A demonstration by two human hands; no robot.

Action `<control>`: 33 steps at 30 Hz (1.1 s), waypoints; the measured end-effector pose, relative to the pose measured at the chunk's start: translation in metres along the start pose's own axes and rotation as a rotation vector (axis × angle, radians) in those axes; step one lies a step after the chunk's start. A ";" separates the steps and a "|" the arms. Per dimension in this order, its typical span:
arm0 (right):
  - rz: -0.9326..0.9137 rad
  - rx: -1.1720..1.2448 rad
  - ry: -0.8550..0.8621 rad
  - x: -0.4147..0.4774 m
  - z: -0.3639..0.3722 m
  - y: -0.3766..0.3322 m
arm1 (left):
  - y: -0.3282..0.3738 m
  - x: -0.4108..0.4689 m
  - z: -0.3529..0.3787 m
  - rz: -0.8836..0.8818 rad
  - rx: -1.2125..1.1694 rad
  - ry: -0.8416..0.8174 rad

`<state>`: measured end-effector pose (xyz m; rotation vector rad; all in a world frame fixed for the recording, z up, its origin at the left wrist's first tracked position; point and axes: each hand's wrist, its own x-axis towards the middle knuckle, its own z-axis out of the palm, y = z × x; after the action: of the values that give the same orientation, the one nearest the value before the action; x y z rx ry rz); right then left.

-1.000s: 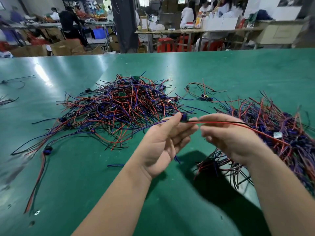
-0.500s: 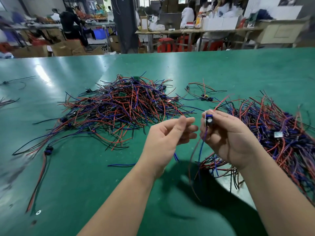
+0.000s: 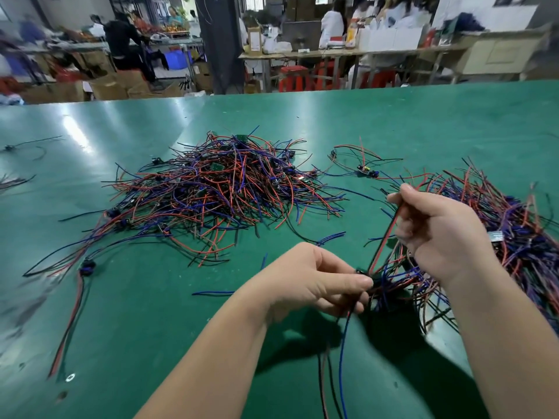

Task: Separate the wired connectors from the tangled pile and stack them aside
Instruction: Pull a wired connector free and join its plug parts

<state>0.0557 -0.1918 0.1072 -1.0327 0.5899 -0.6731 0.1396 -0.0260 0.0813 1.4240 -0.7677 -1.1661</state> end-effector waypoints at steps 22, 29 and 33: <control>-0.579 -0.792 -0.218 -0.016 0.015 0.020 | -0.005 0.014 -0.025 0.340 0.286 0.666; -0.420 -1.306 0.267 0.003 -0.031 -0.014 | -0.014 -0.002 -0.090 0.116 0.839 1.414; -0.339 -1.337 0.269 0.002 -0.027 -0.015 | -0.031 -0.009 -0.118 -0.368 0.889 1.258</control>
<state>0.0343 -0.2138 0.1099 -2.3412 1.1654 -0.6916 0.2430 0.0281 0.0448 2.6484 -0.0480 0.0913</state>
